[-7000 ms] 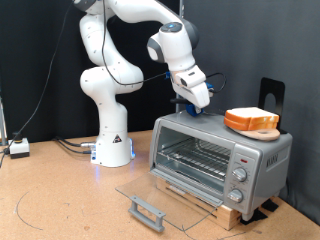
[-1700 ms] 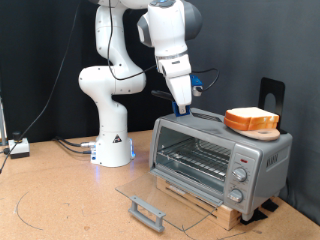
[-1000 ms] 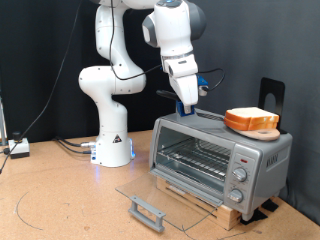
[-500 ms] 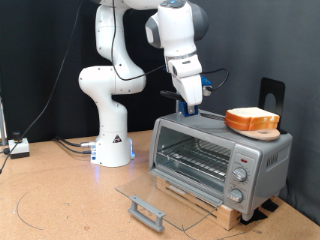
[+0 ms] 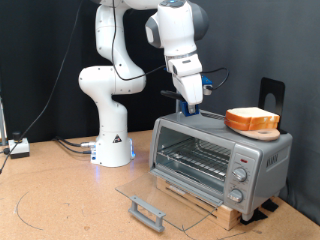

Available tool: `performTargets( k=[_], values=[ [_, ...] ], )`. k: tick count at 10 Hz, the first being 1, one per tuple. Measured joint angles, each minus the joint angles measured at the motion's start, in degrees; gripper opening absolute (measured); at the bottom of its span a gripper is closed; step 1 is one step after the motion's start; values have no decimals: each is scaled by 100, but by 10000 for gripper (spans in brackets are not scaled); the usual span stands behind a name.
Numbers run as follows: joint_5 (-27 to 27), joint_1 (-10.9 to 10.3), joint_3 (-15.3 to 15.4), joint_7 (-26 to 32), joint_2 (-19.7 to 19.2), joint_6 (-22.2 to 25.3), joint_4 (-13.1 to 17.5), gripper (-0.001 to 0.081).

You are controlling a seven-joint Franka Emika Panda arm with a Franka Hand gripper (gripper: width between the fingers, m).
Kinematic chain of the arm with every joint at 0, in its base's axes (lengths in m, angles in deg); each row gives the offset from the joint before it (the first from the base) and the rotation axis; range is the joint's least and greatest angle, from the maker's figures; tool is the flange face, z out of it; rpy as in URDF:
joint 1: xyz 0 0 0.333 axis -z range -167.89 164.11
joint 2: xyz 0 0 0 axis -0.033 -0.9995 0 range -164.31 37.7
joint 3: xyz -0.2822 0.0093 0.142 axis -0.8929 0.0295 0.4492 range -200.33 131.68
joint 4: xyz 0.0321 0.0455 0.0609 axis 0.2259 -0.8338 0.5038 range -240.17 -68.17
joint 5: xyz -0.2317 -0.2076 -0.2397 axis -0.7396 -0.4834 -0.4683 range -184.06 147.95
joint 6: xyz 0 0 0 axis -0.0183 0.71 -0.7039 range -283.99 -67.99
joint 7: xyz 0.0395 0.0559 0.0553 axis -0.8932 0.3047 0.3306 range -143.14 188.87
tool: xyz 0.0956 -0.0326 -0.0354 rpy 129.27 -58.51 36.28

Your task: Make a piece of toast with the oven

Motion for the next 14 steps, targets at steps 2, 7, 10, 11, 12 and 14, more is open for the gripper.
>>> performTargets(
  k=[2,7,10,11,12,14],
  values=[
    [27,0,8,0,0,-39,10,396],
    [27,2,170,-130,-3,-58,10,396],
    [44,1,245,-143,-4,-60,10,396],
    [56,1,274,-143,-7,-53,8,396],
    [72,-2,302,-143,-16,12,6,396],
    [141,-36,357,-143,-77,127,6,396]
  ],
)
